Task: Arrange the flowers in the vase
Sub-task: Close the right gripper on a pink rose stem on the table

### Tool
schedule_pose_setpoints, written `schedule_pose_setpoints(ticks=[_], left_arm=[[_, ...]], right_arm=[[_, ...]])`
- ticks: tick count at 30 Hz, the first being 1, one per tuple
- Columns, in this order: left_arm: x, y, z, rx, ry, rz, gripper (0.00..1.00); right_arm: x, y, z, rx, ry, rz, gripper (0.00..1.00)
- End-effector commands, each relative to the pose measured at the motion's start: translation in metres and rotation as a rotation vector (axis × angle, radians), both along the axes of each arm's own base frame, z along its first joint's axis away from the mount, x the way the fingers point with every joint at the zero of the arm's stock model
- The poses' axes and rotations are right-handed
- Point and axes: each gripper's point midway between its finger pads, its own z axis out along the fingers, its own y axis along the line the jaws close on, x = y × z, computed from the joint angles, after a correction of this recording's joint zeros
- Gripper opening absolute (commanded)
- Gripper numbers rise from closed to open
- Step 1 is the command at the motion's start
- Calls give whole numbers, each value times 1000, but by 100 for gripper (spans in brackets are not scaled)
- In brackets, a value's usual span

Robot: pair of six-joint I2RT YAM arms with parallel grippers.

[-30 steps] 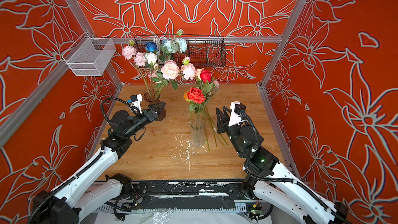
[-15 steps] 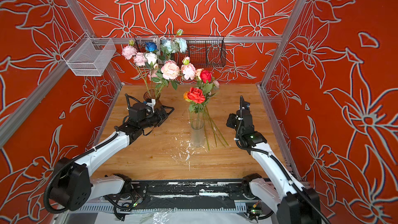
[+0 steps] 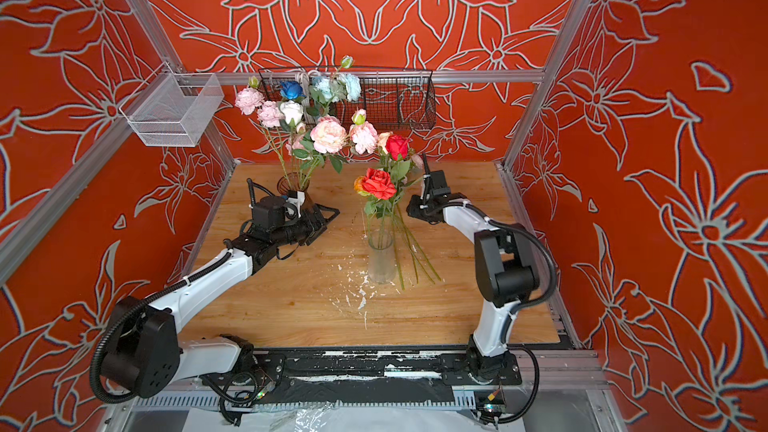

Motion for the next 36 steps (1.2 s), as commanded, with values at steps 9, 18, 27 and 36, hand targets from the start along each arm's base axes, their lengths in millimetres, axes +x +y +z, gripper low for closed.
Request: schedule_pose_setpoints(ticks=[9,18,27,36], left_arm=[[4,-9,16,-12,-65,-43,90],[2,-10,22,-17,-79,-55,90],[0,-9,31,-28,-102,-53,90],[-4,-9,39,-42,-121,-55,90]], right_arm=[[4,44,-51,-97,116,116,34],[0,9,-28,-134,40,-20,8],[-24,-45,-17,-152,20,-138,7],[-35,-50,-7,-158,16,-128,28]])
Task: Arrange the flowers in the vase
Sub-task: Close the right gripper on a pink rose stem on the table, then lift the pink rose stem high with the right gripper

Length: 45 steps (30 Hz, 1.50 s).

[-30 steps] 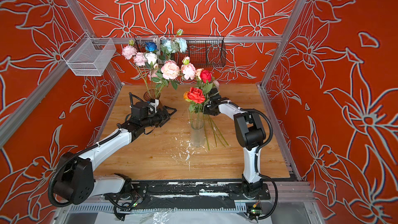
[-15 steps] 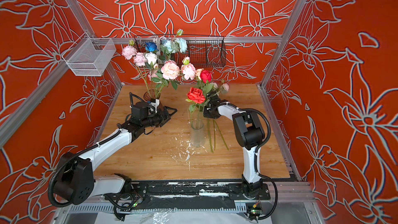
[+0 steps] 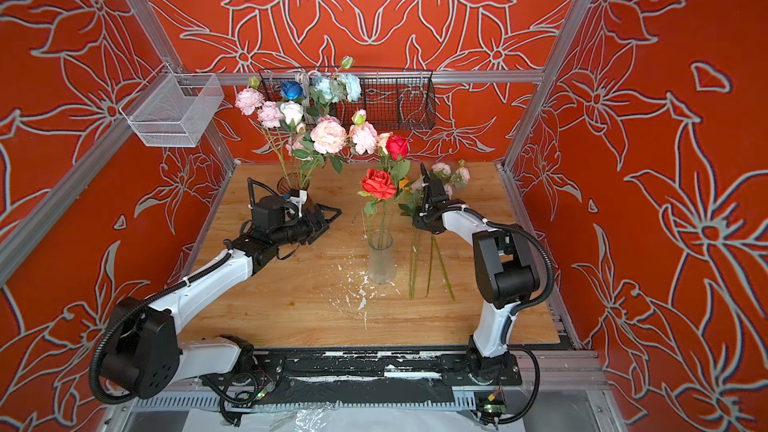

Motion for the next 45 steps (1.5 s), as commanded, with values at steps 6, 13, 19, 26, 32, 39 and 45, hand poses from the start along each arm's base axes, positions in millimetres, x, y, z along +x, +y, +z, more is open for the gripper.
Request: schedule_pose_setpoints(ticks=[6,13,19,26,32,39,45], left_arm=[[-2,-2,33,-33,-89,-14,90],[-3,-3,33,-39,-87,-19,90],[-3,-4,35,-47,-91,-24,90],[-3,-4,35,-48,-90,-25,90],[-6,-7,47,-75,-130,-47,91],[-9,-7,55,-90,-162,-49,91],[-12,-5,64,-99,-196,-46,91]], right_arm=[[3,-8,18,-52,-27,-13,25],[7,-13,-1,-74,24,-31,25],[9,-13,-26,-75,82,-38,27],[10,-15,-15,-63,47,-47,3],[7,-11,35,3,-78,-52,0],[-8,-19,86,6,-201,-69,0],[-42,-33,111,47,-345,-123,0]])
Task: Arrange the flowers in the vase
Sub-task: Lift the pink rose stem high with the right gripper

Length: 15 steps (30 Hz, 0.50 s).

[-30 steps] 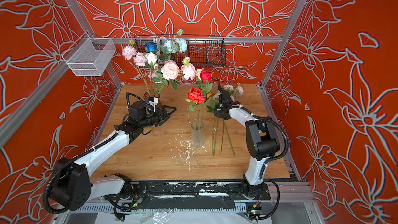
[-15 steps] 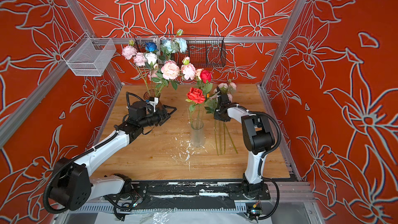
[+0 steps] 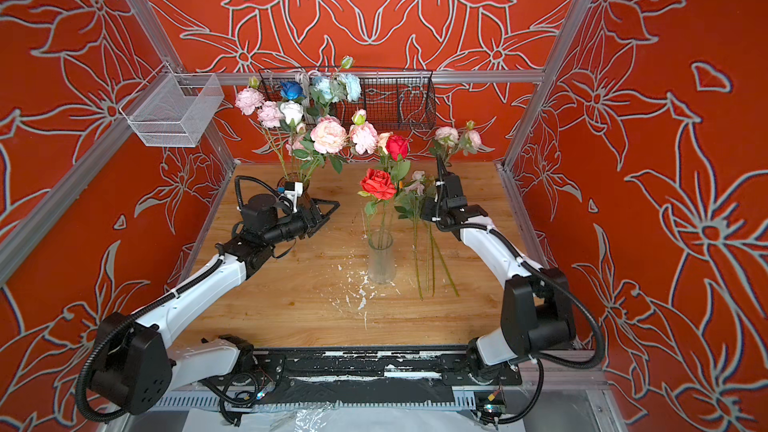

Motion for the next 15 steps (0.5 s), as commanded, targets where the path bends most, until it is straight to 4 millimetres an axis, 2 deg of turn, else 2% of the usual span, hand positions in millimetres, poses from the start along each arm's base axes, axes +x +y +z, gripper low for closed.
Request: schedule_pose_setpoints(ticks=[1,5,8,11,15], left_arm=[[-5,-1,18,-29,-63,-13,91],[-7,-2,22,-38,-86,-19,92],[-9,-3,29,-67,-120,-27,92],[-13,-3,39,-88,-163,-36,93],[-18,0,51,-91,-231,-28,94]], right_arm=[[-18,-14,14,27,-105,-65,0],[-51,-27,50,80,-343,-93,0],[-79,-29,94,131,-582,-57,0],[-107,-28,145,185,-796,-17,0],[-130,-20,208,236,-938,53,0]])
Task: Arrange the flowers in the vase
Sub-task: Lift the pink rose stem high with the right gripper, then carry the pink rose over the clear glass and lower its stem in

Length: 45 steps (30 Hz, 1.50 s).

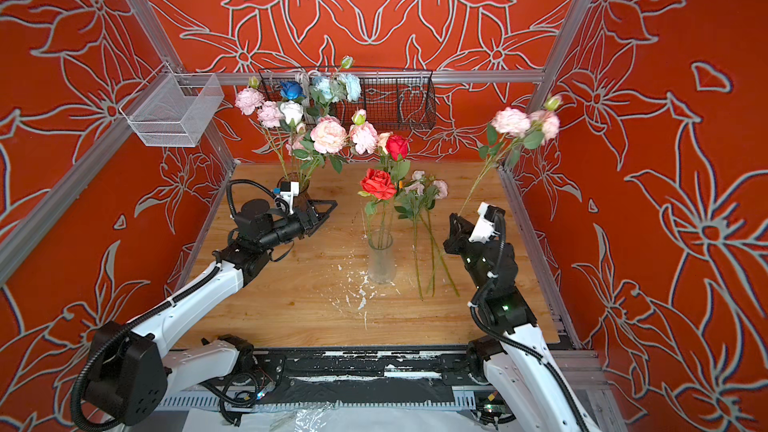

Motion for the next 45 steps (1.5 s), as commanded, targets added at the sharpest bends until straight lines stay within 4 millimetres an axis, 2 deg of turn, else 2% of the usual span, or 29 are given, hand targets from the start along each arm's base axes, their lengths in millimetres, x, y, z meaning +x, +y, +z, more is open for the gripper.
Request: schedule_pose_setpoints(ticks=[1,6,9,12,15,21,23,27,33,39,45], left_arm=[[-8,0,33,-33,-134,-14,94],[-11,4,38,-21,-164,3,95],[-11,6,39,-12,-173,17,96],[-12,7,40,-7,-180,19,96],[-13,7,42,-8,-185,22,96],[-16,10,47,-12,-205,31,96],[-17,10,49,-20,-204,28,96],[-20,10,53,-30,-217,25,96],[-22,13,57,-28,-228,36,96],[-20,13,55,-47,-215,35,96],[-18,15,53,-41,-215,42,97]], right_arm=[[-18,11,78,12,-211,74,0],[-31,33,148,33,-323,205,0],[-35,52,175,47,-370,289,0],[-37,78,188,8,-404,348,0],[-40,107,191,-32,-408,422,0],[-20,130,179,-61,-416,424,0],[-14,134,180,-55,-415,421,0],[-17,140,190,-57,-420,453,0],[-1,151,176,-70,-382,455,0],[-1,156,180,-69,-398,460,0],[14,171,157,-94,-367,469,0]])
